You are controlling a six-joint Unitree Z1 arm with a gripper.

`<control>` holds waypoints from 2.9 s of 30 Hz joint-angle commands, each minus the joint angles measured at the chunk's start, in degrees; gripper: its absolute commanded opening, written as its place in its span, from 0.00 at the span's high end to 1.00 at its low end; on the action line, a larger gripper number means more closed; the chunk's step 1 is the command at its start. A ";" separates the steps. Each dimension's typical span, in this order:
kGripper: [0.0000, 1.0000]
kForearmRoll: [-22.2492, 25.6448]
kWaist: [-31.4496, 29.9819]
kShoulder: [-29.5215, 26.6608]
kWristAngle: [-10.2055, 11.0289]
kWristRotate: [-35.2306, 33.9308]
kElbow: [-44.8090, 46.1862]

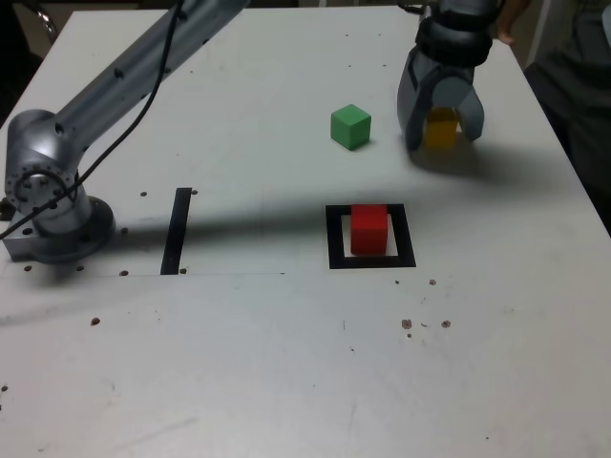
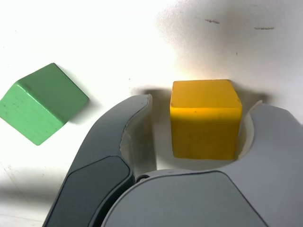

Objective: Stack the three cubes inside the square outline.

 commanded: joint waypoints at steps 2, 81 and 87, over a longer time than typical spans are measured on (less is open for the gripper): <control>0.78 0.56 -0.03 0.30 0.09 0.12 -0.30; 0.78 -16.79 -22.97 -28.51 -6.85 -16.87 44.67; 0.78 -17.63 -22.97 -28.17 -6.86 -16.84 45.09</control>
